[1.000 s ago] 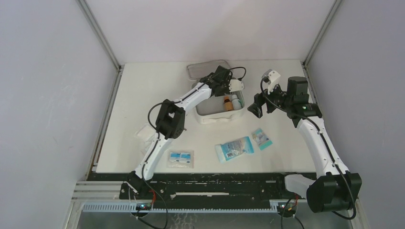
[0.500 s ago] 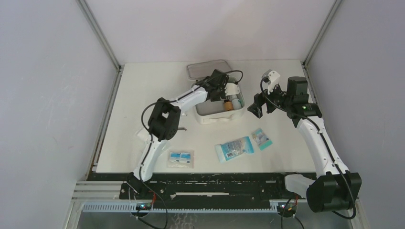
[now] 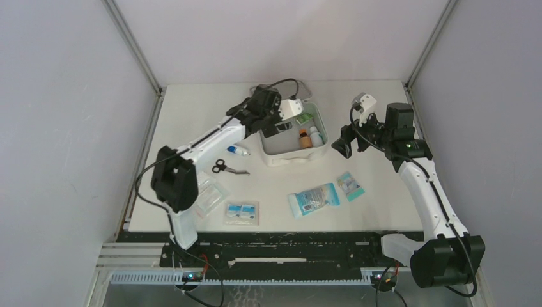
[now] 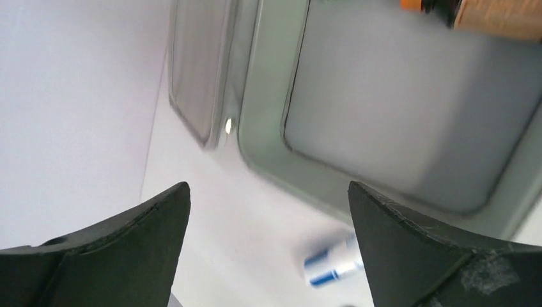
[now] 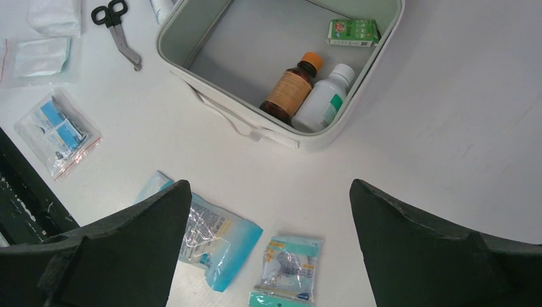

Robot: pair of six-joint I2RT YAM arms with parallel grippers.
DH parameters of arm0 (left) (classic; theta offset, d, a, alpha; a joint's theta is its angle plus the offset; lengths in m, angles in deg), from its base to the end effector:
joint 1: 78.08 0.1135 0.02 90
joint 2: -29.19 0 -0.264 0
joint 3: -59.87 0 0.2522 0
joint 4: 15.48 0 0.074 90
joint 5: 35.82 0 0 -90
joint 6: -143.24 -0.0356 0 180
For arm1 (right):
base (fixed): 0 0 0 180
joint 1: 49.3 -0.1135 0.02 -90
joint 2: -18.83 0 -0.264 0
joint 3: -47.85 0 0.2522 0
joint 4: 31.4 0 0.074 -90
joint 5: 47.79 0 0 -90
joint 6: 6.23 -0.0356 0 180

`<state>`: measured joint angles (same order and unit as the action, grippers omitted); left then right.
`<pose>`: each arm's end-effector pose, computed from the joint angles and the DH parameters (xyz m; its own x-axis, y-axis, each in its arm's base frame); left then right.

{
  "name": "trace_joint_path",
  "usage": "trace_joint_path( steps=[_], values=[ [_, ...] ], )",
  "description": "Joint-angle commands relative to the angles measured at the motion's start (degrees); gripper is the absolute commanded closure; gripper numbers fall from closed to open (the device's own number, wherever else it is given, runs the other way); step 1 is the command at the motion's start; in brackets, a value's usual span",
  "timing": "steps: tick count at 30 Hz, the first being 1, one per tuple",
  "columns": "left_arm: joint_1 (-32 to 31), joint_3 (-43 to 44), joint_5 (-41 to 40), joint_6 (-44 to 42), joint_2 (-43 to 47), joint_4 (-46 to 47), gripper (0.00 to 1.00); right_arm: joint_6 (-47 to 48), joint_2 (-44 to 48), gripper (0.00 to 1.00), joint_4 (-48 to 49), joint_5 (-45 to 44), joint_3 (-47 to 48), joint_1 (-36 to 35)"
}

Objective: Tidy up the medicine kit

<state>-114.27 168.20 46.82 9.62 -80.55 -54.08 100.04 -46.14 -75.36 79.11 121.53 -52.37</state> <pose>0.3618 -0.2591 0.2855 -0.0263 0.8670 -0.4977 0.7246 0.3595 0.5880 0.2398 0.0343 0.3318 -0.4041 -0.2460 -0.8810 -0.6726 0.7327 0.1039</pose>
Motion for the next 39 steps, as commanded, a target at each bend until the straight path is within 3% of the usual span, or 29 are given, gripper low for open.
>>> trace_joint_path(
  steps=[1, 12, 19, 27, 39],
  values=[
    [3.15, -6.89, 1.19, 7.47, 10.24, -2.41, 0.02, -1.46, 1.34, 0.07, 1.62, 0.54, 2.11, 0.11],
    [15.45, -34.18, 16.16, 9.39, 31.31, -3.45, 0.02, -0.04, 0.87, 0.07, 0.89, 1.22, 2.13, -1.82],
    [17.12, -43.95, 22.62, 2.17, 34.40, -3.01, 0.03, 0.68, 0.37, 0.07, 0.64, 0.62, 2.13, -3.53],
    [17.28, -42.26, 24.42, -8.35, 27.29, -4.47, 0.09, 1.07, 0.20, 0.08, 0.38, 0.41, 2.13, -3.75],
    [17.25, -31.18, 25.28, -19.86, 14.03, -13.12, 0.17, 1.38, -0.31, 0.08, 0.11, 0.20, 2.09, -3.61]
  ],
)
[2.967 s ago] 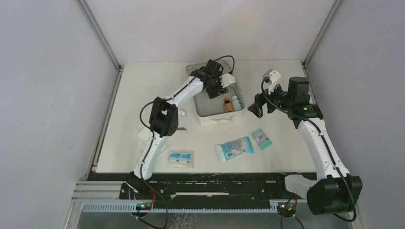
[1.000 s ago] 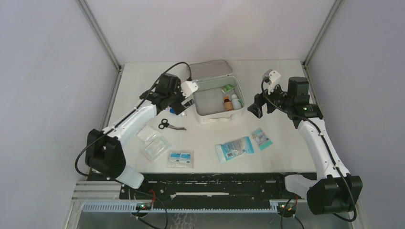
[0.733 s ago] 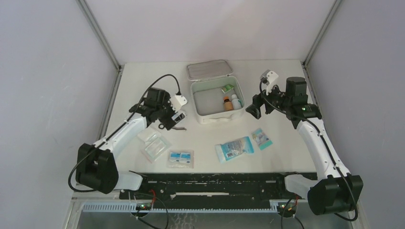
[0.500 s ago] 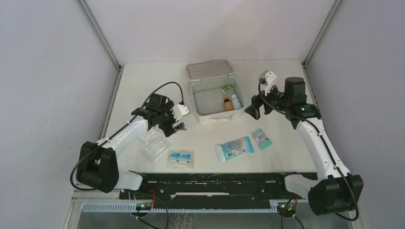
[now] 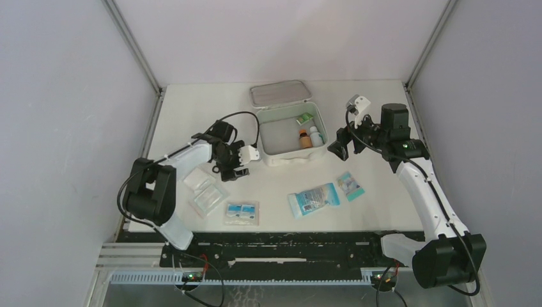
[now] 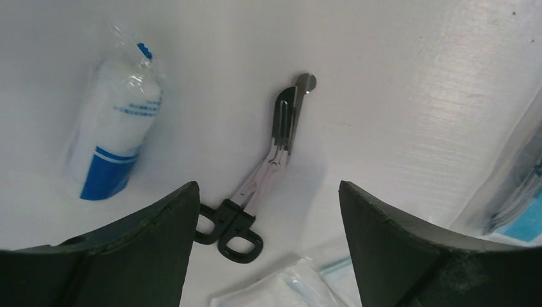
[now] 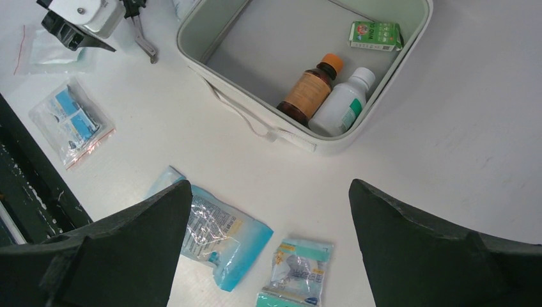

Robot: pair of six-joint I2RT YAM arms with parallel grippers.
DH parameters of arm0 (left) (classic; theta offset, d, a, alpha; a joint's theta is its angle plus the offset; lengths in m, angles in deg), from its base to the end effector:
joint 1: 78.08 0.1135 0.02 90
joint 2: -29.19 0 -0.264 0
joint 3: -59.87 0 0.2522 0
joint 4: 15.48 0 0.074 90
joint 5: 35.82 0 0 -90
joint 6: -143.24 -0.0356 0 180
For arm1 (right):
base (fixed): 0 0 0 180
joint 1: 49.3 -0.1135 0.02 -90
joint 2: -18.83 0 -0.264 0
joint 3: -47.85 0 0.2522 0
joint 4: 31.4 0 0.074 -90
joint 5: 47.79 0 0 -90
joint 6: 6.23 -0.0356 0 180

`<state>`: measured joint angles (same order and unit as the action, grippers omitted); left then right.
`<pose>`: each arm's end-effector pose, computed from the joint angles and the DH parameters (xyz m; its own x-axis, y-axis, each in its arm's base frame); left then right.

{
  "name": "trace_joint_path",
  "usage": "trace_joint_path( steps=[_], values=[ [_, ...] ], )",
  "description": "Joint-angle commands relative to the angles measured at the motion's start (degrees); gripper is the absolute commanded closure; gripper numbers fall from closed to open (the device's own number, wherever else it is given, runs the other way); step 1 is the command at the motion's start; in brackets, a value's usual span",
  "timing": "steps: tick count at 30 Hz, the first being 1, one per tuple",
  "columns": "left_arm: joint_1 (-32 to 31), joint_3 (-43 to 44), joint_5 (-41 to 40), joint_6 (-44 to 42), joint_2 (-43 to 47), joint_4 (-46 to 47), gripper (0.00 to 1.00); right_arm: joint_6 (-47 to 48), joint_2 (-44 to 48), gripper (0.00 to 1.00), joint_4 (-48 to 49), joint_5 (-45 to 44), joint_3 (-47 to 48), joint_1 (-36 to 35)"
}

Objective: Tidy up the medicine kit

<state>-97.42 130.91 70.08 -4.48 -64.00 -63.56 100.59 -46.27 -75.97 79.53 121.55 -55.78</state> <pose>0.2845 -0.1102 0.1801 -0.1310 0.9077 -0.3986 0.9675 0.2048 0.1483 0.2370 0.0486 0.3306 -0.3916 -0.2761 -0.8777 -0.7215 0.6842 0.1067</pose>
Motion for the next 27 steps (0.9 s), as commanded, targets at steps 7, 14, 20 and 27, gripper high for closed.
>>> trace_joint_path(
  steps=[7, 14, 20, 27],
  values=[
    [0.35, 14.03, 1.92, -9.00, -9.43, -11.54, 0.24, 1.32, -0.78, 0.08, 0.67, -1.34, 2.11, -0.20],
    [0.28, 16.31, 2.47, -10.11, -11.81, -14.02, 0.29, 1.66, -1.21, 0.09, 0.58, -1.85, 2.11, -0.20],
    [-0.25, 15.38, 1.58, -10.31, -12.13, -13.23, 0.36, 1.80, -1.34, 0.09, 0.53, -2.10, 2.11, -0.20],
    [-2.47, 14.09, -1.57, -10.73, -12.08, -11.96, 0.43, 1.87, -1.53, 0.09, 0.44, -2.29, 2.15, -0.20]
  ],
)
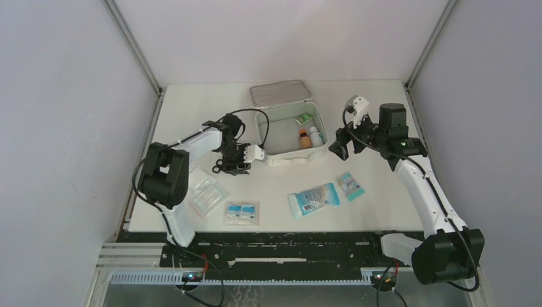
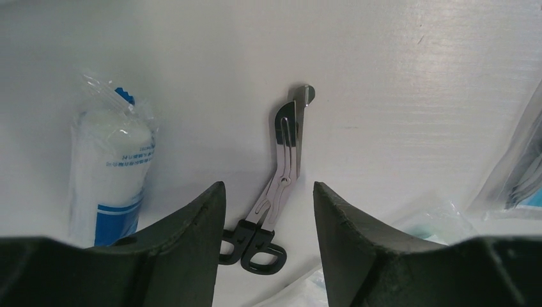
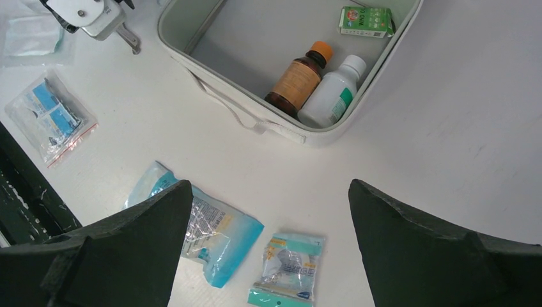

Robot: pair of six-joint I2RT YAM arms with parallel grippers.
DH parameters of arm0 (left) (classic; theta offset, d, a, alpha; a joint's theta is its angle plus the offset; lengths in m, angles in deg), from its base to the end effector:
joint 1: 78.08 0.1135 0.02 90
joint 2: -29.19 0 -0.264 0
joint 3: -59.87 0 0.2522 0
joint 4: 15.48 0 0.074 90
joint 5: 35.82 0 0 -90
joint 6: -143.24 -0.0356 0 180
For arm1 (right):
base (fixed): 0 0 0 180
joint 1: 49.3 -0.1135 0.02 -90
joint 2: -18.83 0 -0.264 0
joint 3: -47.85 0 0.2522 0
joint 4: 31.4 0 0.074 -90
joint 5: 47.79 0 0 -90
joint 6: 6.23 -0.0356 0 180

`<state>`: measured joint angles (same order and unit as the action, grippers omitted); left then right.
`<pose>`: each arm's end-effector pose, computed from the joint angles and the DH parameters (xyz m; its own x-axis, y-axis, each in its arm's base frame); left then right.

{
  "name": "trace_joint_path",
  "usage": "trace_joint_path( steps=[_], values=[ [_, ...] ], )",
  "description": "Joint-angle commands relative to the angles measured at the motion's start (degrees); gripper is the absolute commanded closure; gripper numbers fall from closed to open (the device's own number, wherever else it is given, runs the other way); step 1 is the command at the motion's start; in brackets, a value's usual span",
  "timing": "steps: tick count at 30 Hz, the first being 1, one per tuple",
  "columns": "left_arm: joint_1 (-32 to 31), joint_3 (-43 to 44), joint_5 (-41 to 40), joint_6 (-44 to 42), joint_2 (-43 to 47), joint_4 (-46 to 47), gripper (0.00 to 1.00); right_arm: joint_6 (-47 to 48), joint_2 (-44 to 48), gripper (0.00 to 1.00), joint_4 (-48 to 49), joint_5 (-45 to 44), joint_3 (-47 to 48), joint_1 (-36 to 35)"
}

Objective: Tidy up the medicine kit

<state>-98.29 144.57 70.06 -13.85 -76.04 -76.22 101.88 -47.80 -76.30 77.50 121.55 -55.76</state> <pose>0.3175 -0.1273 0.1728 -0.0191 0.9511 -0.3082 0.9989 0.0313 0.0345 0.2431 0.0482 0.3237 -0.4098 -0.3017 -0.8608 -0.7077 0.7006 0.0913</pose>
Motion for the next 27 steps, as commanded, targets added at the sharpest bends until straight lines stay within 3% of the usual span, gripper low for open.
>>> trace_joint_path(
  steps=[1, 21, 27],
  values=[
    [-2.05, 0.29, -2.38, -1.44, -0.11, 0.81, 0.45, 0.59, 0.01, 0.09, 0.79, -0.27, 2.11, -0.27],
    [-6.86, 0.61, -9.57, 0.07, -2.28, -3.82, 0.44, 0.69, 0.98, 0.09, 0.73, 0.13, 2.11, -0.47],
    [-7.17, 0.25, -9.38, 1.75, -2.68, -3.18, 0.54, 0.74, 1.10, 0.09, 0.75, 0.08, 2.11, -0.44]
  ],
)
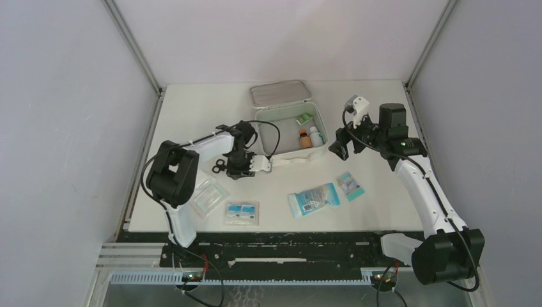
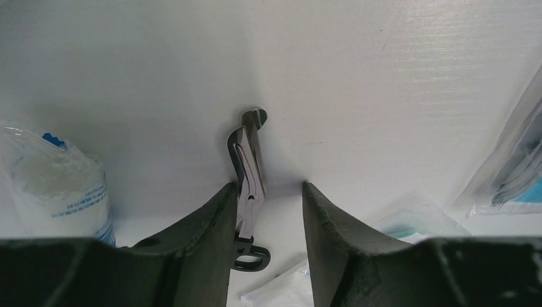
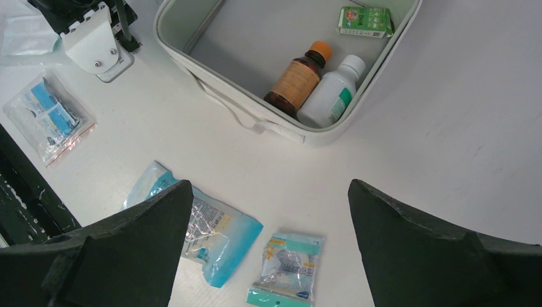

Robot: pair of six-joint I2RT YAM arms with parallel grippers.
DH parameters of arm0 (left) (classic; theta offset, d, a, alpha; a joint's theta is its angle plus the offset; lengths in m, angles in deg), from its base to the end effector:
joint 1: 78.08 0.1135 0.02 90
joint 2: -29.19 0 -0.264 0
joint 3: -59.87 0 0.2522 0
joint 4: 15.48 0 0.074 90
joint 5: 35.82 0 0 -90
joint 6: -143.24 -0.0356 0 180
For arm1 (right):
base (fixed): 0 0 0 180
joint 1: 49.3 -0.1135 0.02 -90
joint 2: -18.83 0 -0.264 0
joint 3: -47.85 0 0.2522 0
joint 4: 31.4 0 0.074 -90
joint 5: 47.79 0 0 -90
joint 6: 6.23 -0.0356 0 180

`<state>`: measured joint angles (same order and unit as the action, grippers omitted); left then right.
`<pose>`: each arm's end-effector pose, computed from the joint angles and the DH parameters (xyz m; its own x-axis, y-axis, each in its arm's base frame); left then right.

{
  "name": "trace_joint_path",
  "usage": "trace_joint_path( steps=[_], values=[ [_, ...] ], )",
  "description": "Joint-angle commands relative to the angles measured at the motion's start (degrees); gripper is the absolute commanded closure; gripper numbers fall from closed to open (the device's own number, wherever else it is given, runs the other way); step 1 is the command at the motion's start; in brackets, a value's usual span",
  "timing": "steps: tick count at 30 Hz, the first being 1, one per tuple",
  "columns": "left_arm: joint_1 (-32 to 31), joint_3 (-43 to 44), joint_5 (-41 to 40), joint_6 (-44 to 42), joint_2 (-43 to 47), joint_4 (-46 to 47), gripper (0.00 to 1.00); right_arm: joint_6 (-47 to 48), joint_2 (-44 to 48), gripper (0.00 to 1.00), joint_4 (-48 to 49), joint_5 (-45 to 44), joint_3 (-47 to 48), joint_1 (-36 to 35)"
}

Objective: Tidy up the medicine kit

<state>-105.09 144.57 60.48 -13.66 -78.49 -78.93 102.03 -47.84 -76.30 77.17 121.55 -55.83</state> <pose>0.3004 -0.1575 0.1574 0.0719 0.9895 -0.1252 0.9974 -0.0707 0.0143 0.2433 0.0484 0.3234 -0.4092 -0.3053 -0.8599 -0.7064 0.7025 0.0867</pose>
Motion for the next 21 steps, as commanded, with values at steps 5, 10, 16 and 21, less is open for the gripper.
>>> trace_joint_path(
  steps=[5, 10, 16, 21],
  values=[
    [-2.91, -0.22, 0.91, 4.39, 0.17, 0.36, 0.58, 0.51, 1.19, 0.09, 0.73, 0.59, 2.11, -0.34],
    [-5.70, -1.06, 2.73, 8.85, 0.74, 2.88, 0.65, 0.53, 1.46, 0.09, 0.78, 0.51, 2.11, -0.34],
    [-10.31, -1.49, 3.20, 14.98, -0.23, 5.56, 0.74, 0.53, 1.53, 0.09, 0.71, 0.72, 2.11, -0.16],
    [-13.91, -1.50, 1.14, 20.42, -0.18, 7.79, 0.79, 0.38, 1.70, 0.10, 0.69, 0.82, 2.11, -0.08]
  ],
)
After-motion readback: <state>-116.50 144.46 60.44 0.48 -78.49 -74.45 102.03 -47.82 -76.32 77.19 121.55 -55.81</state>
